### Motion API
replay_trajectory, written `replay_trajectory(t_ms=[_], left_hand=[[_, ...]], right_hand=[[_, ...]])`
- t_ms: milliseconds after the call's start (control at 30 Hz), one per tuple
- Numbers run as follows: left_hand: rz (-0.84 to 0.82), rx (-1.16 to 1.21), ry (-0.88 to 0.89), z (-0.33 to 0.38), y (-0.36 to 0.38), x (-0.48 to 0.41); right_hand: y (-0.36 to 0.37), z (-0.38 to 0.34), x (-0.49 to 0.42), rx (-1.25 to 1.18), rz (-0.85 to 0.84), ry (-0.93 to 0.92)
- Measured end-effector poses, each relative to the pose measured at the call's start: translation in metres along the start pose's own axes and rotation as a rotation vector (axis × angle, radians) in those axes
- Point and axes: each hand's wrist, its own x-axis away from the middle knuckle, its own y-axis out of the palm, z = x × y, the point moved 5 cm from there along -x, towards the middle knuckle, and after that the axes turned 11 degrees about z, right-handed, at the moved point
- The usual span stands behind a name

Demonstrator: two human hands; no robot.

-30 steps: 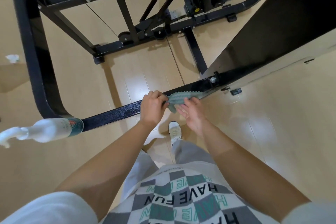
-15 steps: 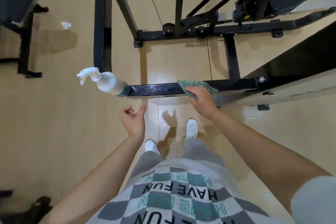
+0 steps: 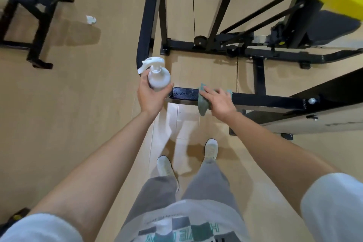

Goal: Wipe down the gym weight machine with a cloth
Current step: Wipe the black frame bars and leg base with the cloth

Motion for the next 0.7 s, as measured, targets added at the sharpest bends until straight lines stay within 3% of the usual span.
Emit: replay_trajectory(t_ms=[333,533,700], left_hand=[[0.008,0.014,-0.097,-0.076,-0.062,0.080],[-0.066,-0.067,-0.112,-0.148,-0.035,0.107],[-0.228,-0.143,-0.094,-0.219,0.028,0.125]], right_hand=[[0.015,-0.023,-0.004,0.095,0.123,-0.072],[0.027,0.035,0.033,0.138,0.443,0.004],[0.040,0.091,0.059,0.223,0.631,0.046]])
